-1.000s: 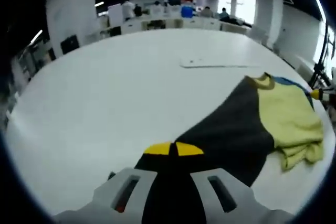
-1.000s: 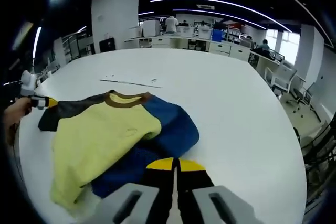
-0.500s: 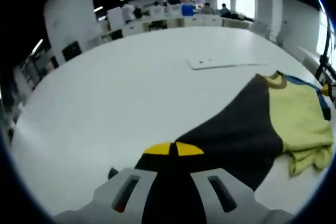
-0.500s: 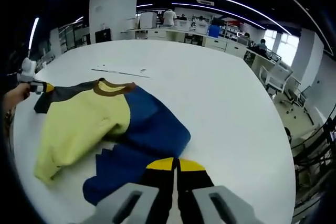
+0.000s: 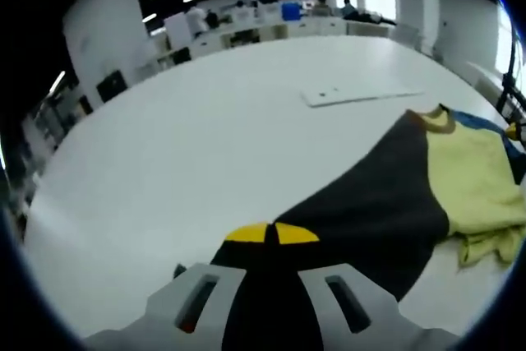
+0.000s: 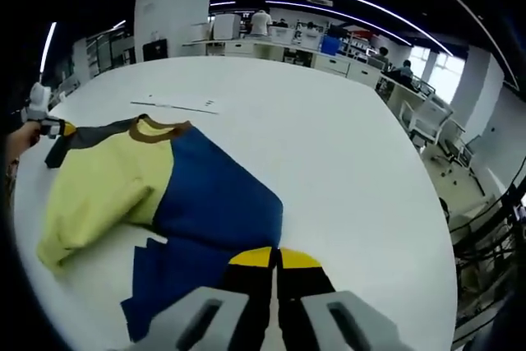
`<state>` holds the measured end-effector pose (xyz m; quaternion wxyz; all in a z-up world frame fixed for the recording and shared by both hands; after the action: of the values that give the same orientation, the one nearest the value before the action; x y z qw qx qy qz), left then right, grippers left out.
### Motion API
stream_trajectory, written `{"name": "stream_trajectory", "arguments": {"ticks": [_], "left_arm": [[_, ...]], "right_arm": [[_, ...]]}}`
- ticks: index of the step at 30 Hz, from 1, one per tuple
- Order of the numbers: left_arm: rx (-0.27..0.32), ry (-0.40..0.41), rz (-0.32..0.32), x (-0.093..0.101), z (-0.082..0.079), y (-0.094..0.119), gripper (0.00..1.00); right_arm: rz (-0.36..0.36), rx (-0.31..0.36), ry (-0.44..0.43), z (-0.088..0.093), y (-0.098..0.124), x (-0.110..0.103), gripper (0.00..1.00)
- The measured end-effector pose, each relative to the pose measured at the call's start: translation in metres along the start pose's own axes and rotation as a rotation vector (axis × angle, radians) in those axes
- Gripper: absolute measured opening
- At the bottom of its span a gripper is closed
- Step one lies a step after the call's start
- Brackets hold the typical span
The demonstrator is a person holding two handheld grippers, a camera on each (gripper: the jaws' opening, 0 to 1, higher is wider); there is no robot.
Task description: Fold the garment on the visible template until the final outline fits inside the template.
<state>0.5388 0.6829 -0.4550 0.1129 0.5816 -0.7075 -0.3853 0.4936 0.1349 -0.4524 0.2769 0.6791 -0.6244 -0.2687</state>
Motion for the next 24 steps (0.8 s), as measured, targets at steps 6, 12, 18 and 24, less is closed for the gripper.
{"name": "stream_trajectory", "arguments": {"ticks": [6,12,18,24], "left_arm": [[-0.002,-0.011,-0.003,-0.004,-0.001,0.001,0.00],[-0.018,-0.031,-0.021,-0.002,-0.002,0.006,0.00],[0.011,0.016,0.018,0.000,-0.003,0.015,0.07],[0.086,0.084,0.073,0.005,-0.003,0.029,0.19]], "right_arm": [[0.024,0.007,0.015,-0.002,0.000,0.003,0.00],[0.010,0.001,-0.026,0.001,-0.001,0.000,0.00],[-0.019,0.022,-0.104,0.002,0.008,-0.004,0.01],[-0.059,0.068,-0.123,-0.005,0.026,-0.014,0.22]]}}
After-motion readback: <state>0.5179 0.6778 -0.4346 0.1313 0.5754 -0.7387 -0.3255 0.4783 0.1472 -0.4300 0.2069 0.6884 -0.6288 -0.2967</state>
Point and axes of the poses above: the point that each gripper's makers call its tool centre point, and the gripper's own axes: y roughly backward along the fingers, x roughly to its right, z roughly out of its underside, the point moved 9 cm from there along y, roughly backward along the fingers, and after that the axes turned 12 degrees about -y, right-handed, at the moved point
